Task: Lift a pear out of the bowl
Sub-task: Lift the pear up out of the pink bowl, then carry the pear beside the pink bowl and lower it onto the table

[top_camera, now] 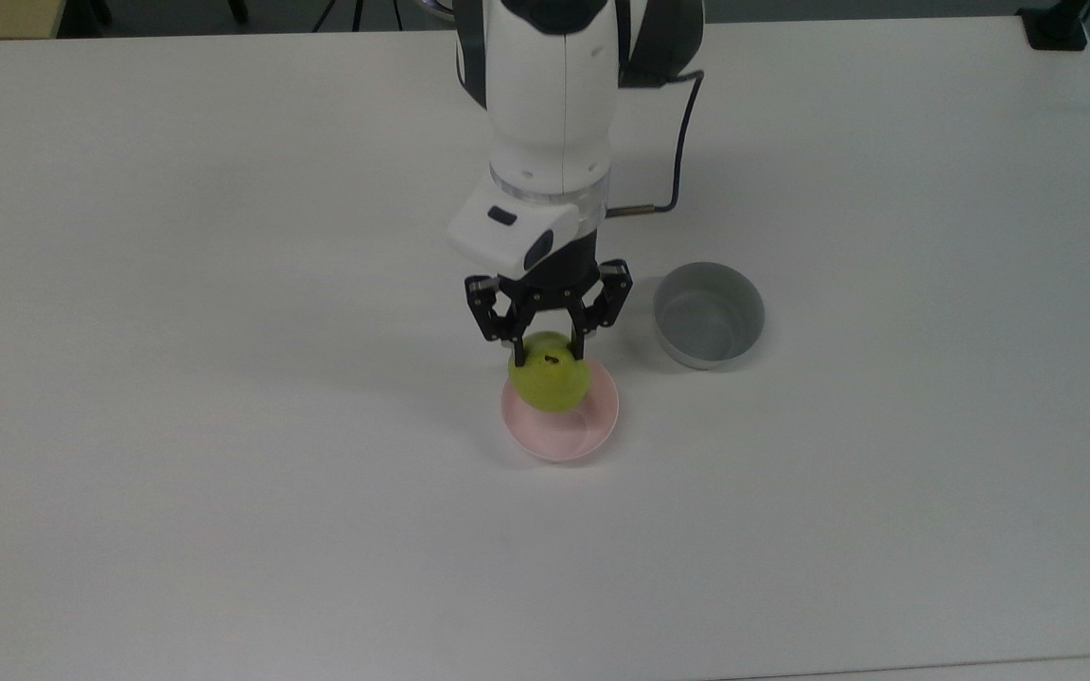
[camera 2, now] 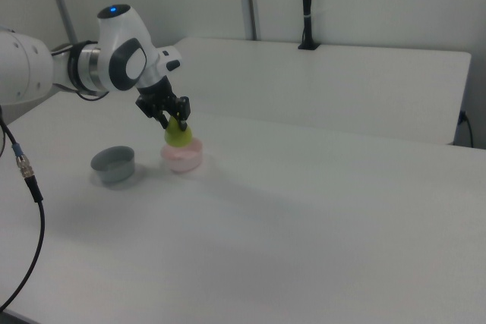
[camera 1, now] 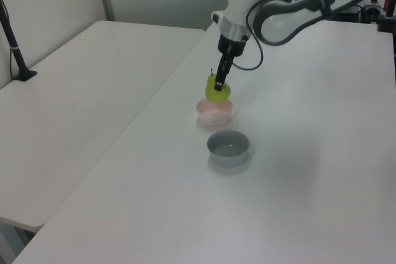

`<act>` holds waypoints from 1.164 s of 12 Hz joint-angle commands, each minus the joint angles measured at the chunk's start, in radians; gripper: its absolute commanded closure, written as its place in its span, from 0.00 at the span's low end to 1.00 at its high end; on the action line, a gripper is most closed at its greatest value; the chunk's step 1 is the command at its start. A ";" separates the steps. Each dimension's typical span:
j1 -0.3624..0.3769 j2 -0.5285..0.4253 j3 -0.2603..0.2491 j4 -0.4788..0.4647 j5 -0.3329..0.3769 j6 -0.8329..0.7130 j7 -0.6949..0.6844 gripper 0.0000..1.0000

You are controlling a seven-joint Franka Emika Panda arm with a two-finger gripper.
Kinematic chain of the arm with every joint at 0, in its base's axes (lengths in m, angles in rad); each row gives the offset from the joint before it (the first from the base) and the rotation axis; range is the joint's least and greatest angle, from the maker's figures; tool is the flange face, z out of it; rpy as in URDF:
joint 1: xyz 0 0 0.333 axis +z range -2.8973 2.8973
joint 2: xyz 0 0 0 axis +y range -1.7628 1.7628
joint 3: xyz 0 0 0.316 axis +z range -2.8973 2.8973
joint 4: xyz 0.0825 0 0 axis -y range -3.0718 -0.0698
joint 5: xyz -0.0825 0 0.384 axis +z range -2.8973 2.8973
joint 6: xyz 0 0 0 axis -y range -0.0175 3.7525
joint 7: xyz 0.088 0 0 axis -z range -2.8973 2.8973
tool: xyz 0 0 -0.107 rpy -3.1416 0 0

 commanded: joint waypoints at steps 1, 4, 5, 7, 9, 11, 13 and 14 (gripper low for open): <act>-0.030 -0.102 -0.016 -0.019 0.009 -0.083 0.002 0.80; -0.111 -0.095 -0.020 0.017 0.037 -0.069 -0.007 0.80; -0.140 -0.090 -0.020 0.019 0.037 -0.043 -0.008 0.80; -0.153 -0.040 -0.022 0.016 0.022 0.088 -0.007 0.79; -0.168 0.032 -0.022 0.016 0.015 0.204 -0.007 0.79; -0.168 0.097 -0.023 0.017 -0.015 0.276 -0.007 0.75; -0.173 0.154 -0.023 0.019 -0.043 0.359 -0.005 0.75; -0.173 0.171 -0.029 0.017 -0.060 0.394 -0.005 0.72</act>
